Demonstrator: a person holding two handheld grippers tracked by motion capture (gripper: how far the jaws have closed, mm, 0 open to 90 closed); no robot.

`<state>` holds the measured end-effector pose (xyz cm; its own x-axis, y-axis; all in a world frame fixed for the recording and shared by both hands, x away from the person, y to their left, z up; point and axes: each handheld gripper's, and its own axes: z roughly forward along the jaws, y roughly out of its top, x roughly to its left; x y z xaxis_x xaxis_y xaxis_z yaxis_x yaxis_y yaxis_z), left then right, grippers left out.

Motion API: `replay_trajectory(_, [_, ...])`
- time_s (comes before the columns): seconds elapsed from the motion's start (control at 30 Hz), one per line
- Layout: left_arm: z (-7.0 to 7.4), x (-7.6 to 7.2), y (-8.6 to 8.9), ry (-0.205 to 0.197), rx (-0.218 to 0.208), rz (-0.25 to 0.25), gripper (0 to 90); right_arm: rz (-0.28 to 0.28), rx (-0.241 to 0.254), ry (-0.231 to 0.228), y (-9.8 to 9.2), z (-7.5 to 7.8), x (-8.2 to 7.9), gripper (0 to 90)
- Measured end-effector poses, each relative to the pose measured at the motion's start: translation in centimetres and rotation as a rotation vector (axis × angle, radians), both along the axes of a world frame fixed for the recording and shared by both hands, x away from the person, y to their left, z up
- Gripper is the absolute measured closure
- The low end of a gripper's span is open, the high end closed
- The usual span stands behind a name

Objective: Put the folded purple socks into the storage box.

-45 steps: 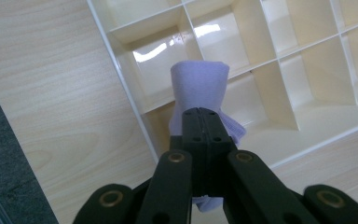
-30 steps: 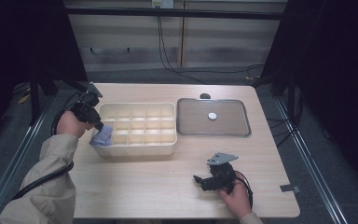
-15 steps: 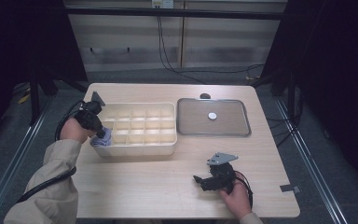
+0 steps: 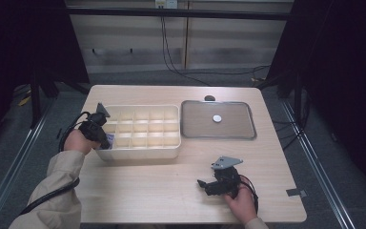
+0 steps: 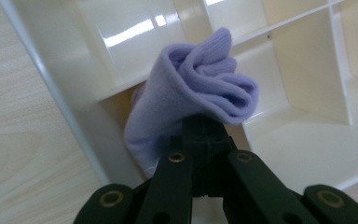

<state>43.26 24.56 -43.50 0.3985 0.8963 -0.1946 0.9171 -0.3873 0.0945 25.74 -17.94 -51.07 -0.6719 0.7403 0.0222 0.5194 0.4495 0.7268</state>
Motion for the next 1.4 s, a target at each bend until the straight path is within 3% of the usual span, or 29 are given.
replay_trajectory(0.33, [-0.9,-0.3,0.0,0.002,-0.003,-0.007,90.0,0.003,-0.001,0.002,0.1,0.0,0.0,16.1])
replay_trajectory(0.83, [-0.9,-0.7,0.2,-0.016,-0.022,0.001,90.0,0.004,0.000,0.002,0.1,0.0,0.0,16.2])
replay_trajectory(1.4, [1.2,-0.7,1.0,-0.026,-0.029,0.024,80.3,0.004,0.000,0.002,0.1,0.0,0.0,16.1])
